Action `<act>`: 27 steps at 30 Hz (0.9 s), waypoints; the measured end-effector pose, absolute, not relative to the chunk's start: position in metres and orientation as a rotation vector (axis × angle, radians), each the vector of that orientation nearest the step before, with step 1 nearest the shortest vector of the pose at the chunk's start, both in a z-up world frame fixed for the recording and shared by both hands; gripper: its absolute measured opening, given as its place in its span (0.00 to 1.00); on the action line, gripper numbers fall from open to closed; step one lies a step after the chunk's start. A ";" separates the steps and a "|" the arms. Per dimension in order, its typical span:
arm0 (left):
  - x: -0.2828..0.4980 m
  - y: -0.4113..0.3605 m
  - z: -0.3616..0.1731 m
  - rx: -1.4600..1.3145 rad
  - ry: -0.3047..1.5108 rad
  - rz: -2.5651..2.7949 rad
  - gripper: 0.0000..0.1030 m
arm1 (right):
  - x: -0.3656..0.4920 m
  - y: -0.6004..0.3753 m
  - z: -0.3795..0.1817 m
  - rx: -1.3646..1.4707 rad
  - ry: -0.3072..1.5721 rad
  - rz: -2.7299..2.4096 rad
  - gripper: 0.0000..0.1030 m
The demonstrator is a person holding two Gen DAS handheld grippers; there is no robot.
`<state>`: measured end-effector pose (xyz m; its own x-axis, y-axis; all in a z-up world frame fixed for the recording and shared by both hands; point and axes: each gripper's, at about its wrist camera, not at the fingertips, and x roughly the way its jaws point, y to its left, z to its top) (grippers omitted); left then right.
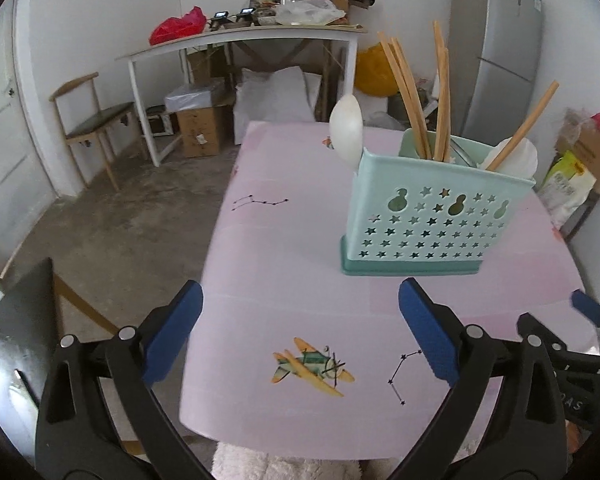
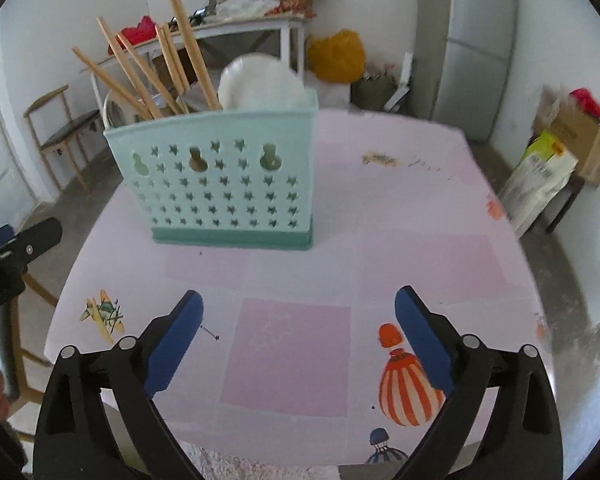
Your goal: Organize utensils
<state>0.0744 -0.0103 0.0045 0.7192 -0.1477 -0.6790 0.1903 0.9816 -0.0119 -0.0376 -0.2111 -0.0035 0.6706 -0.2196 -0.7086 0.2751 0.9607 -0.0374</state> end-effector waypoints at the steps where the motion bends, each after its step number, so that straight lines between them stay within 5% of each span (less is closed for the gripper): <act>1: 0.074 -0.012 0.006 0.071 0.745 -0.176 0.92 | -0.040 -0.209 0.001 0.065 0.771 -0.298 0.93; 27: 0.055 -0.005 0.022 0.178 0.742 0.067 0.92 | -0.049 -0.216 0.014 0.050 0.731 -0.418 0.94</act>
<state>0.0551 -0.0046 0.0220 0.7356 0.1236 -0.6661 0.0025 0.9827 0.1851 -0.0488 -0.2161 0.0142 0.6658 -0.3528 -0.6574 0.3875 0.9165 -0.0993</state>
